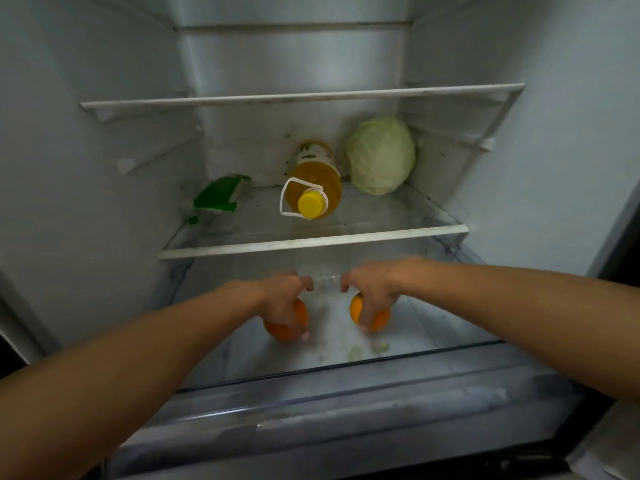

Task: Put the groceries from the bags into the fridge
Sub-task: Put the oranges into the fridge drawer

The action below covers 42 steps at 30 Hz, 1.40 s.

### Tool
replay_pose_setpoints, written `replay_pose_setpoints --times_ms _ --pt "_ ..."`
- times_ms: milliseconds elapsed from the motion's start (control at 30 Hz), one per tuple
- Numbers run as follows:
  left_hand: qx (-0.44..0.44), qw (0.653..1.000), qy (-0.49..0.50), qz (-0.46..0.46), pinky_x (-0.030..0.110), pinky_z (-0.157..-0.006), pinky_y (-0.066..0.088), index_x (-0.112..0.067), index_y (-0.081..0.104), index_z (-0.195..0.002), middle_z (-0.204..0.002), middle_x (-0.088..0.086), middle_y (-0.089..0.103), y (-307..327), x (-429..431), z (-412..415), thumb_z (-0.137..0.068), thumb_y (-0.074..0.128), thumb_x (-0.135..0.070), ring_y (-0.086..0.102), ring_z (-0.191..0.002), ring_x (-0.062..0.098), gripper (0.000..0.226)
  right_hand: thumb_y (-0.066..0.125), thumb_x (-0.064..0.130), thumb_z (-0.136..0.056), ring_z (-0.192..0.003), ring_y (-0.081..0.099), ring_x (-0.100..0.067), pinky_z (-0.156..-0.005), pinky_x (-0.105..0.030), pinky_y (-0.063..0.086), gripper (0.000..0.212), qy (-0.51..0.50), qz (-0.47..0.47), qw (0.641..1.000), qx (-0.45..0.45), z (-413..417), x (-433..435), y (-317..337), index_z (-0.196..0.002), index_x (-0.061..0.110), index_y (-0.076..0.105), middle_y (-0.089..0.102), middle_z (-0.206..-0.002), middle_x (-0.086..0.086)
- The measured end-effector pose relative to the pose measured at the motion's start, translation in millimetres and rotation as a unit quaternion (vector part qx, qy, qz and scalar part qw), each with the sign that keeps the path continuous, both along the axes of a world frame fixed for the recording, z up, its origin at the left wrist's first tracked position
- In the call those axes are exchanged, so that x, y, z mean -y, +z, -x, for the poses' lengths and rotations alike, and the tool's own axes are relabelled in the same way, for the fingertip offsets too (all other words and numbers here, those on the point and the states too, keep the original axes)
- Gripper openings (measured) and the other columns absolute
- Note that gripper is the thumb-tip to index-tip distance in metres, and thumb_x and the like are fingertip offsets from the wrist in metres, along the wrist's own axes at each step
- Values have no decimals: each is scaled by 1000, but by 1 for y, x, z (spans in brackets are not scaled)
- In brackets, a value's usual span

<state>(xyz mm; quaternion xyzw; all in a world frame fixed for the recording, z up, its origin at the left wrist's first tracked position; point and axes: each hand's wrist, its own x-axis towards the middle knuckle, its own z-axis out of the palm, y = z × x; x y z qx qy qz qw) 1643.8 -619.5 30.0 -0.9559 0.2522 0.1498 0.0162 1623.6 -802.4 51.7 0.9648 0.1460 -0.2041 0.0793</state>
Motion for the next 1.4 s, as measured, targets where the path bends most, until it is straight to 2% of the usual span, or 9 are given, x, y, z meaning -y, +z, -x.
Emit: replay_pose_setpoints --times_ms 100,233,367,567,767,933,1133,1300,1400 --pt "35 999 -7 -6 38 -94 47 -23 35 -141 -135 8 42 10 -7 -2 -72 78 -46 48 -119 29 84 74 45 -78 -119 51 -27 -92 -35 45 77 -17 -26 999 41 11 3 22 -142 21 40 49 -137 -5" --pt "42 998 -17 -46 40 -92 49 -24 43 -135 -130 7 51 19 -12 4 -76 73 -49 54 -111 27 71 69 45 -83 -113 54 -26 -80 -31 42 61 -16 -25 992 121 40 8 42 -136 21 48 56 -128 -5" --pt "108 992 -36 -59 34 -81 48 -19 52 -126 -113 5 56 38 -11 28 -82 68 -46 55 -99 23 55 65 46 -85 -105 58 -26 -72 -31 41 48 9 -3 972 236 69 13 50 -127 26 53 60 -118 -3" --pt "235 972 -9 -10 32 -69 44 -23 56 -117 -109 4 60 70 -22 83 -84 64 -46 56 -93 22 41 56 41 -88 -100 60 -29 -73 -35 45 35 51 -28 921 384 105 6 68 -120 26 59 65 -112 -4" --pt "335 938 79 51 34 -73 46 -24 58 -120 -108 5 65 84 -45 163 -85 60 -37 60 -98 28 38 48 39 -91 -97 61 -28 -66 -34 40 27 138 -105 858 483 157 -7 74 -107 22 61 65 -107 -3" --pt "435 878 135 145 41 -70 46 -14 61 -104 -103 10 66 66 -62 273 -86 60 -31 61 -95 36 24 50 40 -92 -99 62 -28 -73 -36 45 31 201 -205 837 465 216 -18 56 -113 20 61 65 -112 -2" --pt "413 885 196 87 40 -66 47 -15 61 -100 -99 9 67 20 -92 407 -86 52 -33 63 -89 37 24 48 41 -93 -102 61 -28 -80 -40 49 33 289 -228 851 375 289 -62 7 -117 21 58 62 -117 -3" --pt "365 885 286 51 28 -64 40 -19 62 -104 -105 2 67 -14 -133 514 -89 54 -30 63 -91 26 20 51 39 -91 -94 62 -28 -73 -35 46 30 364 -272 829 326 357 -119 -28 -111 20 61 64 -107 -2" --pt "343 871 351 22 30 -65 46 -21 60 -99 -100 -1 65 -38 -163 581 -90 52 -33 60 -87 23 18 52 37 -90 -94 63 -27 -71 -34 45 30 415 -277 810 307 406 -161 -47 -113 20 61 64 -108 -1"
